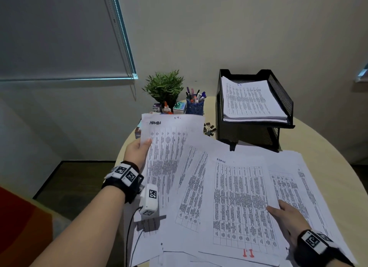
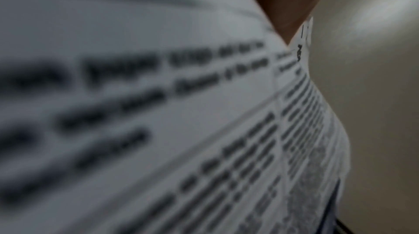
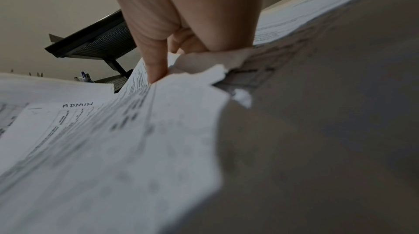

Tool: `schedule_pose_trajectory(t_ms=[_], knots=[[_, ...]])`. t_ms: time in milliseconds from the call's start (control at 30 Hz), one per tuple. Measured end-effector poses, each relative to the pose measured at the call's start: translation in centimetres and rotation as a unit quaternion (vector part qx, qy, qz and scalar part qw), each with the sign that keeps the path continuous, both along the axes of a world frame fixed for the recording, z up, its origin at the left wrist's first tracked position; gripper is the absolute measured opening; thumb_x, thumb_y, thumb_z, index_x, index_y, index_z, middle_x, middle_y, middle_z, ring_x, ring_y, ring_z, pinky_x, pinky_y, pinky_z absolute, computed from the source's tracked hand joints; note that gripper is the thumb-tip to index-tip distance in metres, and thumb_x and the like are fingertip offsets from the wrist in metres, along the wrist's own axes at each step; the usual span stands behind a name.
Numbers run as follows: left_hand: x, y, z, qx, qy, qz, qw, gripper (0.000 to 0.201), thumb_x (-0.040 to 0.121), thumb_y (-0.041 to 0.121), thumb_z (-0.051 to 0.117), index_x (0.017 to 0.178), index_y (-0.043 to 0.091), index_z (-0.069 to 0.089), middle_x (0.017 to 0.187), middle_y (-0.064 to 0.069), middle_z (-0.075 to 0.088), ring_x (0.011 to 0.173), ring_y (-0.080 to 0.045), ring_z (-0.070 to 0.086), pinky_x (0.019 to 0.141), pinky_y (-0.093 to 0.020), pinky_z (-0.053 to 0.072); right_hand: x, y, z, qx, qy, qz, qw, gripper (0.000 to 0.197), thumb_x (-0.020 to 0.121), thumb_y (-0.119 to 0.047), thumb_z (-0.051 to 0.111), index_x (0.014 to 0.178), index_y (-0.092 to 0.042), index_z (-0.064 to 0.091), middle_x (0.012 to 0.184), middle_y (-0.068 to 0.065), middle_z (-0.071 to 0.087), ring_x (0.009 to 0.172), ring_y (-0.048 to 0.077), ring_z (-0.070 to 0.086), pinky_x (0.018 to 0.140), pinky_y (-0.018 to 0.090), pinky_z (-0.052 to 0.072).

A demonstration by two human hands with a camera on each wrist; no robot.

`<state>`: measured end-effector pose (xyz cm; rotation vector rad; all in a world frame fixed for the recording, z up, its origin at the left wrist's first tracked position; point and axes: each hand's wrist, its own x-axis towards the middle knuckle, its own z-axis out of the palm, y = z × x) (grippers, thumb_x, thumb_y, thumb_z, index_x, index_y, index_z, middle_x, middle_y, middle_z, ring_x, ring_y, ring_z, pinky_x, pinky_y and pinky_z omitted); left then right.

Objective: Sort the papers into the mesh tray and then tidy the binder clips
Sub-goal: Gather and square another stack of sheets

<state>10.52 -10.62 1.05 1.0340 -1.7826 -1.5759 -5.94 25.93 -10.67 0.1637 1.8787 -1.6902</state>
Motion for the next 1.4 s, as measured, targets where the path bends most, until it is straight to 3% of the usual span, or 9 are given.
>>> schedule_pose_trajectory(t_ms=[167, 267, 367, 567, 667, 900, 1133, 1233, 1400], knots=[[-0.4, -0.1, 3.8, 0.018, 0.073, -0.035, 0.997, 0.011, 0.093, 0.014, 0.055, 0.087, 0.012, 0.063, 0.081, -0.008, 0.072, 0.071, -0.021, 0.068, 0.075, -0.038, 0.056, -0.4, 0.3, -1.7, -0.036, -0.026, -0.037, 0.998, 0.065, 0.083, 0.001, 0.064, 0.141, 0.004, 0.035, 0.146, 0.016, 0.04, 0.132, 0.032, 0.042, 0.113, 0.043, 0.03], [-1.1, 0.6, 5.9, 0.003, 0.108, -0.061, 0.992, 0.015, 0.094, 0.01, 0.053, 0.08, 0.011, 0.059, 0.059, 0.004, 0.07, 0.053, -0.006, 0.066, 0.053, -0.022, 0.054, -0.3, 0.2, -1.5, -0.042, -0.039, -0.05, 0.997, 0.06, 0.087, 0.003, 0.06, 0.141, 0.005, 0.035, 0.144, 0.018, 0.043, 0.13, 0.033, 0.044, 0.112, 0.043, 0.031], [-1.8, 0.9, 7.5, 0.0, 0.134, -0.057, 0.989, 0.019, 0.094, 0.009, 0.052, 0.076, 0.012, 0.058, 0.057, 0.003, 0.069, 0.052, -0.007, 0.066, 0.048, -0.018, 0.052, -0.4, 0.1, -1.5, -0.049, -0.048, -0.058, 0.996, 0.052, 0.088, 0.008, 0.056, 0.137, 0.008, 0.039, 0.138, 0.021, 0.048, 0.124, 0.034, 0.048, 0.11, 0.04, 0.033], [-2.7, 1.4, 7.6, -0.021, 0.148, -0.036, 0.988, 0.013, 0.092, 0.014, 0.055, 0.083, 0.015, 0.064, 0.079, -0.005, 0.071, 0.074, -0.02, 0.068, 0.08, -0.043, 0.055, -0.1, 0.0, -0.9, -0.056, -0.038, -0.04, 0.997, 0.036, 0.09, 0.011, 0.052, 0.125, 0.012, 0.047, 0.106, 0.014, 0.057, 0.104, 0.031, 0.051, 0.109, 0.042, 0.033], [-3.0, 1.9, 8.2, -0.032, 0.164, -0.025, 0.986, 0.012, 0.093, 0.015, 0.056, 0.085, 0.016, 0.064, 0.086, -0.009, 0.069, 0.081, -0.027, 0.066, 0.086, -0.048, 0.053, 0.0, -0.1, -0.9, -0.04, -0.022, -0.04, 0.998, 0.03, 0.09, 0.01, 0.053, 0.119, 0.01, 0.053, 0.113, 0.015, 0.056, 0.103, 0.03, 0.051, 0.109, 0.043, 0.034], [-4.0, 2.3, 10.0, -0.043, 0.194, -0.021, 0.98, 0.011, 0.093, 0.016, 0.054, 0.09, 0.015, 0.065, 0.088, -0.007, 0.07, 0.078, -0.02, 0.068, 0.079, -0.039, 0.057, -0.3, 0.0, -1.5, -0.008, -0.028, -0.025, 0.999, 0.028, 0.089, 0.005, 0.056, 0.116, 0.003, 0.059, 0.118, 0.019, 0.064, 0.11, 0.034, 0.058, 0.108, 0.048, 0.037], [-4.2, 3.7, 7.6, 0.004, 0.189, -0.018, 0.982, 0.011, 0.094, 0.014, 0.053, 0.09, 0.013, 0.064, 0.079, 0.0, 0.072, 0.069, -0.011, 0.07, 0.07, -0.029, 0.059, 0.0, -0.8, -0.7, -0.067, -0.06, -0.037, 0.995, 0.029, 0.091, 0.012, 0.047, 0.12, 0.005, 0.051, 0.128, 0.017, 0.053, 0.112, 0.031, 0.052, 0.105, 0.032, 0.035], [-4.2, 4.6, 7.7, 0.017, 0.204, -0.035, 0.978, 0.011, 0.094, 0.012, 0.052, 0.092, 0.013, 0.063, 0.074, 0.003, 0.073, 0.067, -0.008, 0.07, 0.066, -0.026, 0.059, 0.1, -0.9, -0.8, -0.087, -0.063, -0.057, 0.993, 0.042, 0.092, 0.013, 0.045, 0.134, 0.01, 0.041, 0.132, 0.014, 0.049, 0.117, 0.031, 0.049, 0.105, 0.032, 0.034], [-4.7, 5.7, 9.6, 0.027, 0.221, -0.065, 0.973, 0.011, 0.094, 0.011, 0.052, 0.093, 0.012, 0.063, 0.075, 0.002, 0.074, 0.068, -0.01, 0.071, 0.062, -0.026, 0.058, 0.0, -0.8, -1.2, -0.087, -0.081, -0.045, 0.992, 0.036, 0.091, 0.01, 0.05, 0.127, 0.009, 0.049, 0.129, 0.017, 0.055, 0.11, 0.029, 0.054, 0.104, 0.033, 0.037]])
